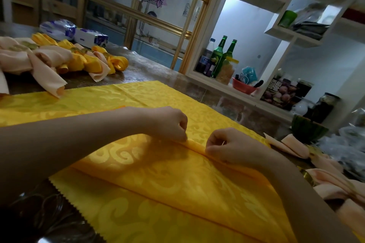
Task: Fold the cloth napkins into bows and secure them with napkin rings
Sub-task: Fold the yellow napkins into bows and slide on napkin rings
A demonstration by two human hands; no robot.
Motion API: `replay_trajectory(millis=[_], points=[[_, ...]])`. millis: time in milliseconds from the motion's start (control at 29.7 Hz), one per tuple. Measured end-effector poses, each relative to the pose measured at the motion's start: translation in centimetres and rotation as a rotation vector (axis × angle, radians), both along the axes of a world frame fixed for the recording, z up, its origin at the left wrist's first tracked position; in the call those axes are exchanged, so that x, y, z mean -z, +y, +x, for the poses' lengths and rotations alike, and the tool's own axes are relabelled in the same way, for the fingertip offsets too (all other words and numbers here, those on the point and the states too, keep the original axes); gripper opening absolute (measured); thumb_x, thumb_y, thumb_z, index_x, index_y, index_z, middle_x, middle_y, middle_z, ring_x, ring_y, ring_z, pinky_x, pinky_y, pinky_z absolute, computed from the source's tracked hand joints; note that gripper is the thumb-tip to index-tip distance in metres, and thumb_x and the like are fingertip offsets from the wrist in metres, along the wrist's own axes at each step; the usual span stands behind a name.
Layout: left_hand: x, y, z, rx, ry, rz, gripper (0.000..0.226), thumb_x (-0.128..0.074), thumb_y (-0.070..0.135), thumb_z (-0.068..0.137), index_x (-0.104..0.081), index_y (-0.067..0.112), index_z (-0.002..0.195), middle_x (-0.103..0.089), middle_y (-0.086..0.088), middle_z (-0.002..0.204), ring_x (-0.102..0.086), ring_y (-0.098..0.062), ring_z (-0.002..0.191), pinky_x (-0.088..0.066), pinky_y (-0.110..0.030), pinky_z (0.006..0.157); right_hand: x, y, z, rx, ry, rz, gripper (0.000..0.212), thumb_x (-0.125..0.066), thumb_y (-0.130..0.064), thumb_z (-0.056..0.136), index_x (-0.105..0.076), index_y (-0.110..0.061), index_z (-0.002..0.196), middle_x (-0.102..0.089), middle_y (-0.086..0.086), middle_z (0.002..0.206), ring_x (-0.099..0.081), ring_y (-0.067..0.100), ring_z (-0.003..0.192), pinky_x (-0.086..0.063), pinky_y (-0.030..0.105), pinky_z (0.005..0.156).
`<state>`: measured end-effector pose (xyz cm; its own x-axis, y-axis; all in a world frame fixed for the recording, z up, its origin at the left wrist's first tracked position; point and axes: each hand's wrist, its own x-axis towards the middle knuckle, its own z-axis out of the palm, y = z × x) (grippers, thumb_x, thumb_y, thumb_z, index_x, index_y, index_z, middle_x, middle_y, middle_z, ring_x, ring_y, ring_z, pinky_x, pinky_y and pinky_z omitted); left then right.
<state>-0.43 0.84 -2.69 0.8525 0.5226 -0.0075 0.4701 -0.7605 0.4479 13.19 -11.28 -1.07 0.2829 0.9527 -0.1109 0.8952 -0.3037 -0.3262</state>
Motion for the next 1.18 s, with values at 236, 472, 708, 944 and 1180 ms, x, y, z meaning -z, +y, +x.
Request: replay_trajectory(millis=[236,472,708,944,1180], points=[[0.3,0.3,-0.1,-0.043,0.004,-0.036,0.025,-0.058,0.03,0.091,-0.06,0.018,0.113,-0.042,0.014,0.081,-0.045,-0.008,0.081,-0.037,-0.015,0.059,0.4,-0.1,0.4,0.066,0.105,0.025,0.004,-0.065,-0.018,0.087,-0.064,-0.019,0.09,-0.06,-0.002,0.075,-0.058,0.008,0.066,-0.053,0.027,0.069],[0.0,0.1,0.0,-0.032,0.021,0.013,0.026,-0.06,0.029,0.09,-0.064,0.018,0.113,-0.041,0.015,0.076,-0.042,-0.005,0.068,-0.034,-0.013,0.054,0.1,-0.2,0.4,0.052,0.082,-0.023,0.01,-0.067,-0.021,0.086,-0.065,-0.024,0.095,-0.057,-0.005,0.079,-0.053,0.006,0.07,-0.046,0.021,0.065],[-0.1,-1.0,0.2,0.004,0.028,0.271,0.022,-0.058,0.024,0.091,-0.061,0.017,0.111,-0.046,0.006,0.094,-0.041,-0.008,0.086,-0.035,-0.013,0.06,0.4,-0.1,-0.4,0.035,-0.041,0.027,0.014,-0.067,-0.016,0.08,-0.061,-0.025,0.089,-0.056,-0.006,0.085,-0.051,0.006,0.072,-0.044,0.019,0.062],[-0.5,-1.7,-0.6,0.043,0.107,0.18,0.017,-0.059,0.016,0.088,-0.055,0.02,0.104,-0.042,0.011,0.081,-0.042,-0.006,0.07,-0.04,-0.017,0.058,0.0,0.0,-1.5,-0.004,-0.062,-0.073,0.02,-0.069,-0.01,0.077,-0.054,-0.022,0.085,-0.051,-0.004,0.081,-0.048,0.009,0.068,-0.042,0.023,0.059],[-0.4,-1.2,-0.8,-0.002,0.125,0.031,0.025,-0.055,0.038,0.091,-0.057,0.019,0.107,-0.048,0.008,0.091,-0.048,-0.009,0.082,-0.037,-0.018,0.06,-1.0,-0.6,-1.0,0.041,0.131,-0.148,0.008,-0.058,-0.016,0.091,-0.065,-0.013,0.093,-0.064,0.003,0.083,-0.058,0.01,0.068,-0.051,0.023,0.065]])
